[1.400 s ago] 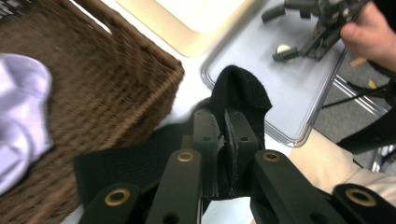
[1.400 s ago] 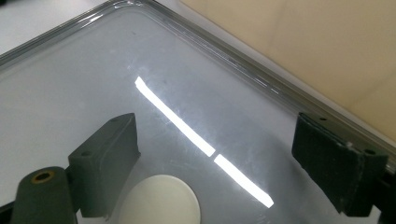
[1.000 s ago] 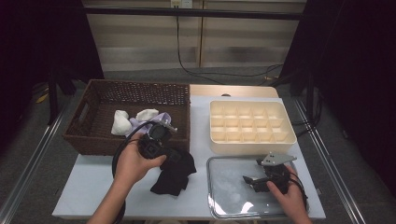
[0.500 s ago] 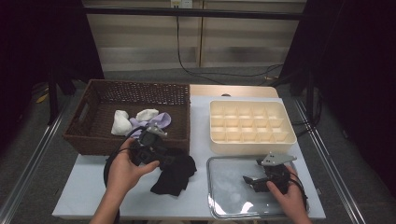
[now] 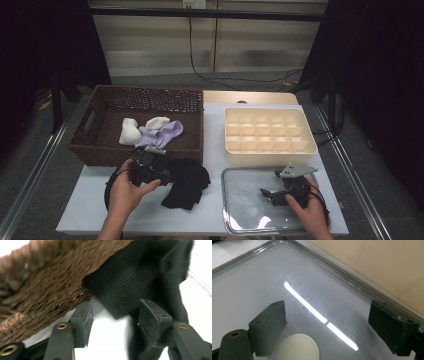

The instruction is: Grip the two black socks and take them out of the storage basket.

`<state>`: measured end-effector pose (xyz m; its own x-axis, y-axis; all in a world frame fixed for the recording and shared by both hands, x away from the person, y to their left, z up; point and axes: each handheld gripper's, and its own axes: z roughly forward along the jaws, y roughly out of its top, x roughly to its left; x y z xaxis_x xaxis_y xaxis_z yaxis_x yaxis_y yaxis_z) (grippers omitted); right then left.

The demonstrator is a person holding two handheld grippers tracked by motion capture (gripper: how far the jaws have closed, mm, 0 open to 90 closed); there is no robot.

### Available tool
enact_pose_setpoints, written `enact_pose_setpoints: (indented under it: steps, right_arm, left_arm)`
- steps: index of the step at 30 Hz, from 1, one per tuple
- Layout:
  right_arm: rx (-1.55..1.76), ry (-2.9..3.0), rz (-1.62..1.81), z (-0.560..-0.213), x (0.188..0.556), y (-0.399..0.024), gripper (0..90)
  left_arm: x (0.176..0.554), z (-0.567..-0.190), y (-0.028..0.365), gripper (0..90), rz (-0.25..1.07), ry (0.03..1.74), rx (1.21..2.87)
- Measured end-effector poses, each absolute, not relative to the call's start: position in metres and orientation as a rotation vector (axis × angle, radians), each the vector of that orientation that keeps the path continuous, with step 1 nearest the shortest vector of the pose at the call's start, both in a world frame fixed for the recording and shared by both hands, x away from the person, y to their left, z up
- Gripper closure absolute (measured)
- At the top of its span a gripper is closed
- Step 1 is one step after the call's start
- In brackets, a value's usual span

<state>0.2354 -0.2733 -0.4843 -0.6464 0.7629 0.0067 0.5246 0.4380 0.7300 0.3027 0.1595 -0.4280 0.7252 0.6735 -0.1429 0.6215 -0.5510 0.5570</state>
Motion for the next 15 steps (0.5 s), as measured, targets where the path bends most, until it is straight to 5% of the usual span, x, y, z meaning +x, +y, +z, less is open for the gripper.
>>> enact_pose_setpoints:
  steps: [15]
  right_arm:
    - [1.102, 2.369, 1.037, -0.484, 0.235, -0.273, 14.1]
  left_arm:
    - [0.301, -0.447, 0.174, 37.8, 0.158, 0.999, 2.224]
